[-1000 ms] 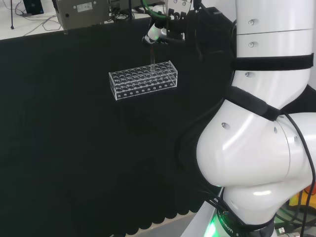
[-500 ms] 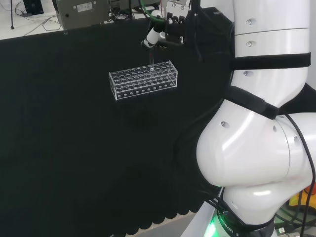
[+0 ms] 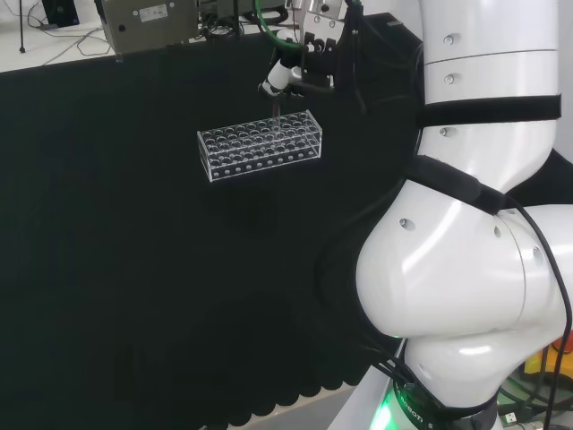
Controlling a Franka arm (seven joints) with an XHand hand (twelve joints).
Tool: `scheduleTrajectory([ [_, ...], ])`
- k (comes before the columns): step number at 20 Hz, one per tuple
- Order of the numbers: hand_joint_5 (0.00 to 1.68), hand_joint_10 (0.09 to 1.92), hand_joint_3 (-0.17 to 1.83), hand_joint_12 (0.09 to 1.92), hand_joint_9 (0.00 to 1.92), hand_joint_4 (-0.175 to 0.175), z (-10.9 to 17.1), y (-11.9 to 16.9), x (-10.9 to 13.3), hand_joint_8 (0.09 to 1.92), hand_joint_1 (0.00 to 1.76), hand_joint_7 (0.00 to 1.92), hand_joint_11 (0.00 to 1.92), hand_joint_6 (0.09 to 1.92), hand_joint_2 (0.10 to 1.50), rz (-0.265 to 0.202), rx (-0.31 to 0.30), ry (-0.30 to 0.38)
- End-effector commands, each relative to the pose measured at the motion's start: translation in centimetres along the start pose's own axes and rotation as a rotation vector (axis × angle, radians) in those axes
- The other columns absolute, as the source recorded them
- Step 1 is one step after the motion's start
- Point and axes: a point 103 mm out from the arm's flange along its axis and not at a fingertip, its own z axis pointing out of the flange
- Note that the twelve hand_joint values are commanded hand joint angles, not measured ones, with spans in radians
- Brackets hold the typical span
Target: Put the test tube back in the rack.
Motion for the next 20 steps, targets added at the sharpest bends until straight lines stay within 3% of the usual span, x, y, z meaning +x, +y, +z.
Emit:
scheduleTrajectory([
  [1,1.33,0.67,0.65,0.88,1.65,-0.175,0.7,0.2,-0.3,0.51,1.23,1.72,1.43,0.55,0.65,0.003,0.013,0.004],
  [13,1.33,0.67,0.65,0.88,1.65,-0.175,3.1,0.8,-0.6,0.51,1.23,1.72,1.43,0.55,0.65,0.004,0.050,0.009],
  [20,1.33,0.67,0.65,0.88,1.65,-0.175,3.1,0.5,-0.9,0.51,1.23,1.72,1.43,0.55,0.65,0.001,0.058,0.033],
])
